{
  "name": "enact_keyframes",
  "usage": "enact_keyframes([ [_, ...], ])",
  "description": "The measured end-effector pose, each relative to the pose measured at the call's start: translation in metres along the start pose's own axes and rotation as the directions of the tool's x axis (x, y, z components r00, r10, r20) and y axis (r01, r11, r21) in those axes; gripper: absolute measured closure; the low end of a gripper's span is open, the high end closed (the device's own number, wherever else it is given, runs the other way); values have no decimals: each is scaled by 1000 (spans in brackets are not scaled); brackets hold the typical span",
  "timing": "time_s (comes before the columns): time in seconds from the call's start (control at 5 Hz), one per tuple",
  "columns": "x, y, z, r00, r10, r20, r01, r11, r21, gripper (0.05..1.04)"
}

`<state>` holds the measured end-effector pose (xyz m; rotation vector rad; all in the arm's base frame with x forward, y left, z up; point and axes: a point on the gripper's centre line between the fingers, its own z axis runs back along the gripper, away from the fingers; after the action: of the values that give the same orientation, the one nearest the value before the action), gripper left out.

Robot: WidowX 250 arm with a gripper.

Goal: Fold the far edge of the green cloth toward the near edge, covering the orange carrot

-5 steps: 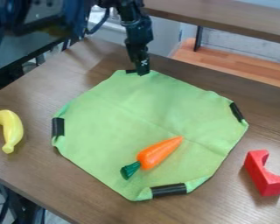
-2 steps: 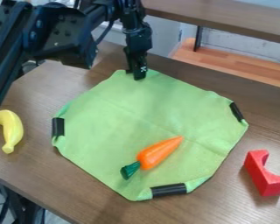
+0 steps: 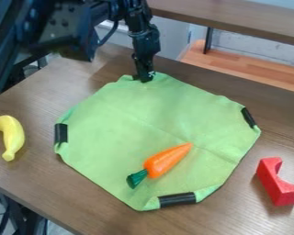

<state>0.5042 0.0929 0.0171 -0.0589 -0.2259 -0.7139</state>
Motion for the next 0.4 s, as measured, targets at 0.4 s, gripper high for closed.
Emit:
enact_keyframes([
  [0.4,-8,-29,31,996,-31,89,36,997,-64,1026],
])
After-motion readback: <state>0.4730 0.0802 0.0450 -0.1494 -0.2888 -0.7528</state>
